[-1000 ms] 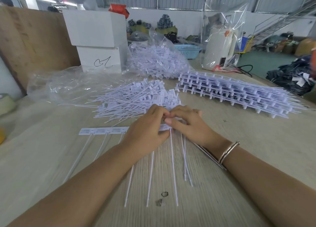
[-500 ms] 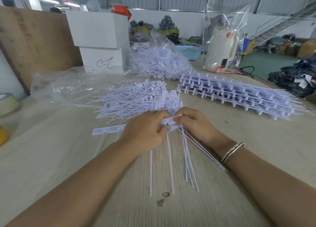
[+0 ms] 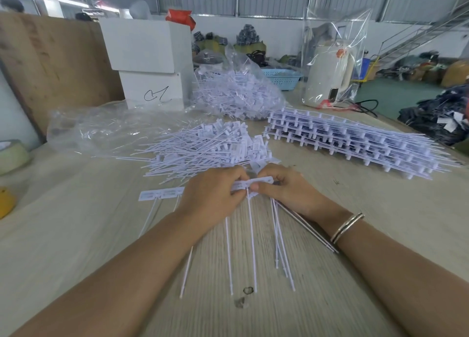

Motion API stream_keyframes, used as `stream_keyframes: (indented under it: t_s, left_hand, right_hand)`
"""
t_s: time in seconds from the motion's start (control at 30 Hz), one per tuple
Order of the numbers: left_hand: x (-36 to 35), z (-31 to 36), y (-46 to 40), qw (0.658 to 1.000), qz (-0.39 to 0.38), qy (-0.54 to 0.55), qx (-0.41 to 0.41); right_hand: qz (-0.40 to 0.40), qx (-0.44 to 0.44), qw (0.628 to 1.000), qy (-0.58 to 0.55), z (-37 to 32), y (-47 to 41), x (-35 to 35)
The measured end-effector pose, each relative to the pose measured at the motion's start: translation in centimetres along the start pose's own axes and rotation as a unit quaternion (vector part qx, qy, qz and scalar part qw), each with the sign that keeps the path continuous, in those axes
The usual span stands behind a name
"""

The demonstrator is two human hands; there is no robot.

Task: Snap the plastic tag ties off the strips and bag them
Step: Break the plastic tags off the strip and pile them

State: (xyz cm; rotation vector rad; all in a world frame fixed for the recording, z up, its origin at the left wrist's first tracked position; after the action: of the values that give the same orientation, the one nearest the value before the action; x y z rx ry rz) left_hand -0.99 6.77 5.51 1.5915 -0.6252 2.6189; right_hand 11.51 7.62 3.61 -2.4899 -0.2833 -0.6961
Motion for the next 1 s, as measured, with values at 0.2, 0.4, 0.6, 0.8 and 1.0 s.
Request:
stream_keyframes:
  t_s: [0.2, 0.4, 0.6, 0.8, 1.0]
  left_hand:
    - [-0.5, -0.5, -0.3, 1.0, -0.012, -0.007, 0.017]
    - [-0.8, -0.9, -0.4, 0.998, -0.038, 0.056, 0.017]
    - [-0.9, -1.1, -0.6, 0.987, -0.066, 0.143, 0.02]
    - [-0.9, -1.1, -0.5, 0.973, -0.084, 0.213, 0.022]
    - [-0.7, -0.7, -0.5, 0.958, -0.067, 0.278, 0.019]
  right_hand:
    - [0.006, 0.02, 0.999, 0.033, -0.2, 0.0, 0.1]
    - [0.02, 0.075, 0.996, 0.04, -1.3, -0.1, 0.2]
    - [0.015, 0.098, 0.991, 0.087, -2.0, 0.0, 0.3]
    - [0.01, 0.082, 0.987, 0.137, -1.9, 0.1, 0.4]
    - [0.085, 0.056, 0.991, -0.083, -1.4, 0.3, 1.0]
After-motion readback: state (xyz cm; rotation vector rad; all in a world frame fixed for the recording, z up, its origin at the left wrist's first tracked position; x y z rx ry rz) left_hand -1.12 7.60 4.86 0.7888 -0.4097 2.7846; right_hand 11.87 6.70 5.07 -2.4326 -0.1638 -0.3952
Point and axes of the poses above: each hand's wrist, its own y-axis away from the middle knuckle, its own x-axis out of the back of the hand, z = x × y, the point moved 9 cm from there along -y, towards the middle knuckle, and after that the axes turned 14 degrees about x, right-handed, at the moved point
